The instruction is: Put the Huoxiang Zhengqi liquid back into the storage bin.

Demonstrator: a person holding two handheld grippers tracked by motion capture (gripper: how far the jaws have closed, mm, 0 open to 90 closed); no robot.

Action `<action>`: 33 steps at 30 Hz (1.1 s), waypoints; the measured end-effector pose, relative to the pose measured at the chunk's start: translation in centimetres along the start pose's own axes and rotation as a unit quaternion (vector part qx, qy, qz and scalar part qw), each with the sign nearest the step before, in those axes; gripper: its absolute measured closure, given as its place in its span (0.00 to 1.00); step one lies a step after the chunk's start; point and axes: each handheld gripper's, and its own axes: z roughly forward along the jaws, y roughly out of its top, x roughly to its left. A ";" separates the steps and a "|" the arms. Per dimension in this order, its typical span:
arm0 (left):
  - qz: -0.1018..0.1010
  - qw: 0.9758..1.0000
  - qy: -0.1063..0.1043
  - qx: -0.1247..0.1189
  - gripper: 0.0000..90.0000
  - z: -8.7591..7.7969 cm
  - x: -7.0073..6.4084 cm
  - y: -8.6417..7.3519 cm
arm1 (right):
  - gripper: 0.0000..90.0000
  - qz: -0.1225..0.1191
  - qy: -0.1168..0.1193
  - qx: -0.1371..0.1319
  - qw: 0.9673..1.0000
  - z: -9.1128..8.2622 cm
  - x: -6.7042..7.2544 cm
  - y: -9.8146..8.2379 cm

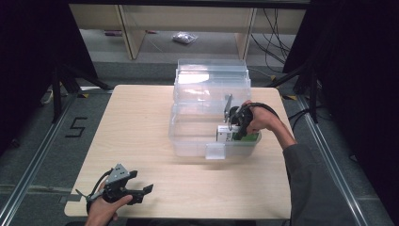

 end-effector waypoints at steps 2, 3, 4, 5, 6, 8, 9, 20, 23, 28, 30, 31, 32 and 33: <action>-0.001 1.000 0.004 -0.003 0.17 -0.1 -0.1 0.0 | 0.70 -0.002 0.000 0.005 1.000 0.3 -0.1 -0.1; 0.003 1.000 0.005 0.000 0.17 -0.2 0.0 0.1 | 0.69 0.001 0.000 0.020 1.000 0.4 -0.1 -0.2; 0.001 1.000 0.005 -0.001 0.17 -0.2 0.0 0.0 | 0.68 0.006 0.003 0.021 1.000 0.4 -0.1 -0.2; 0.001 1.000 0.005 0.000 0.17 -0.2 0.0 0.0 | 0.66 0.008 0.004 0.012 1.000 0.2 -0.1 -0.2; 0.001 1.000 0.006 0.002 0.17 -0.1 0.0 0.0 | 0.64 0.001 -0.002 -0.003 1.000 -0.1 -0.1 -0.2; -0.001 1.000 0.003 -0.003 0.17 0.0 -0.1 0.0 | 0.60 0.007 -0.008 -0.017 1.000 -1.1 0.0 -0.3; -0.001 1.000 0.003 -0.004 0.17 0.0 -0.1 0.0 | 0.56 0.022 -0.011 -0.024 0.999 -1.6 0.1 -0.3; -0.003 1.000 0.005 -0.002 0.17 0.0 0.0 0.0 | 0.38 0.155 -0.056 -0.154 0.974 -6.4 2.7 -1.3; -0.004 1.000 0.004 -0.004 0.17 0.0 -0.1 0.0 | 0.35 0.177 -0.064 -0.167 0.968 -6.4 3.3 -1.6; -0.006 1.000 0.006 -0.003 0.17 0.0 0.0 0.0 | 0.31 0.204 -0.073 -0.186 0.958 -6.4 3.8 -2.1; 0.000 1.000 0.004 0.001 0.17 -0.1 0.1 0.0 | 0.30 0.220 -0.079 -0.199 0.952 -6.4 4.0 -2.3; -0.002 1.000 0.004 -0.001 0.17 0.0 0.1 0.0 | 0.29 0.226 -0.082 -0.208 0.948 -6.4 4.0 -2.4; -0.001 1.000 0.005 -0.001 0.17 -0.1 0.1 0.0 | 0.28 0.234 -0.085 -0.214 0.944 -6.4 4.1 -2.5; -0.002 1.000 0.004 -0.003 0.17 0.0 0.1 0.0 | 0.27 0.240 -0.091 -0.222 0.941 -6.4 4.1 -2.6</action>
